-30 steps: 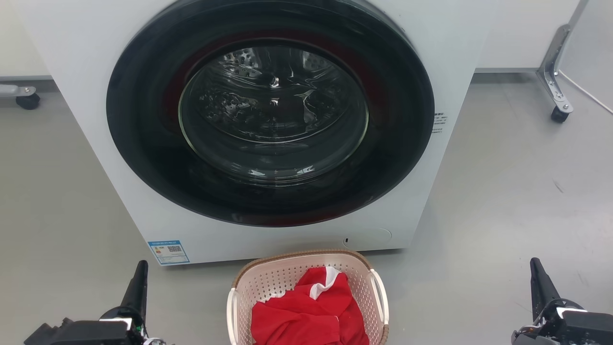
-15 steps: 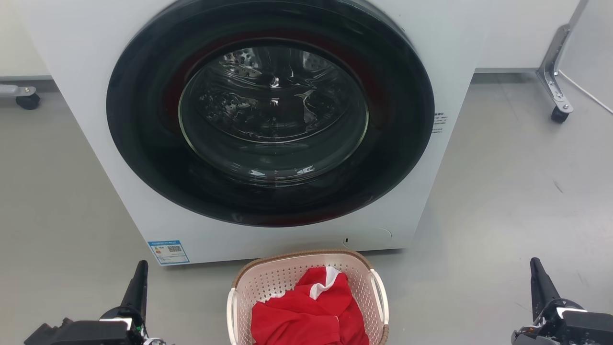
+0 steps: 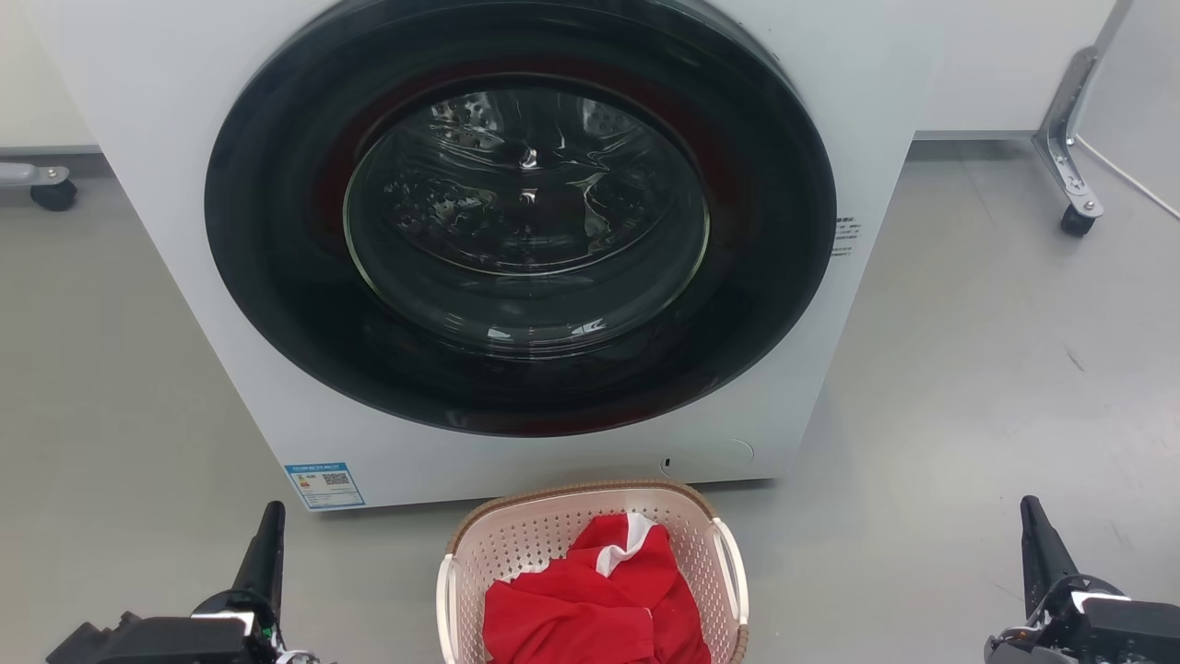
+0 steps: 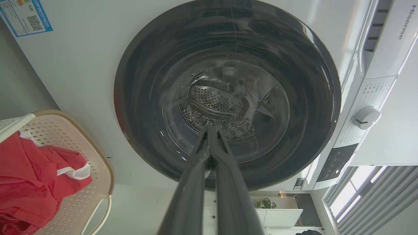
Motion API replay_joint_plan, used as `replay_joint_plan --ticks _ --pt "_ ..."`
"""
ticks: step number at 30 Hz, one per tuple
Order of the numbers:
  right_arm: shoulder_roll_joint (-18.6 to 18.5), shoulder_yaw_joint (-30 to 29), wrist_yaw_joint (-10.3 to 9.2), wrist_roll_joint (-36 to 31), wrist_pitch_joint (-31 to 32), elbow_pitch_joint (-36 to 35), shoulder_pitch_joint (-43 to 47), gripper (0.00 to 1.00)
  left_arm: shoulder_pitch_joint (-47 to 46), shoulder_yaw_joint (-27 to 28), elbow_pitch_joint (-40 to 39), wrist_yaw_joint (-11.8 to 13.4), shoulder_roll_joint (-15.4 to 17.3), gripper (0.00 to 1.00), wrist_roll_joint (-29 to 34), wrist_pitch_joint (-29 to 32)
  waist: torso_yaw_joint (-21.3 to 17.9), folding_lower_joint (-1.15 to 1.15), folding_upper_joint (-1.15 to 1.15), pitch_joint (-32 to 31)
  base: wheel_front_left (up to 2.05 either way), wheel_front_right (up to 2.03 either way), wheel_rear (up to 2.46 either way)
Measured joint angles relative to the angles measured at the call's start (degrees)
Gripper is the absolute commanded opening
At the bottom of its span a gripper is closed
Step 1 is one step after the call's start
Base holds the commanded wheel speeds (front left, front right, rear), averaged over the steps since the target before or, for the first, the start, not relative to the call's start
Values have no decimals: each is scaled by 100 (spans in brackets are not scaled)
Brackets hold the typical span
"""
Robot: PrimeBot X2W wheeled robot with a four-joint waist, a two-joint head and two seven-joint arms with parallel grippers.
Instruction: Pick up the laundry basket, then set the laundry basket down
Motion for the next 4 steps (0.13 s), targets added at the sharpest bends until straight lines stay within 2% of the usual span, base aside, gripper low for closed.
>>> replay_joint_plan --ticks 4 --pt "0 0 0 0 0 -1 0 0 0 0 0 0 0 0 0 0 0 0 0 0 0 0 0"
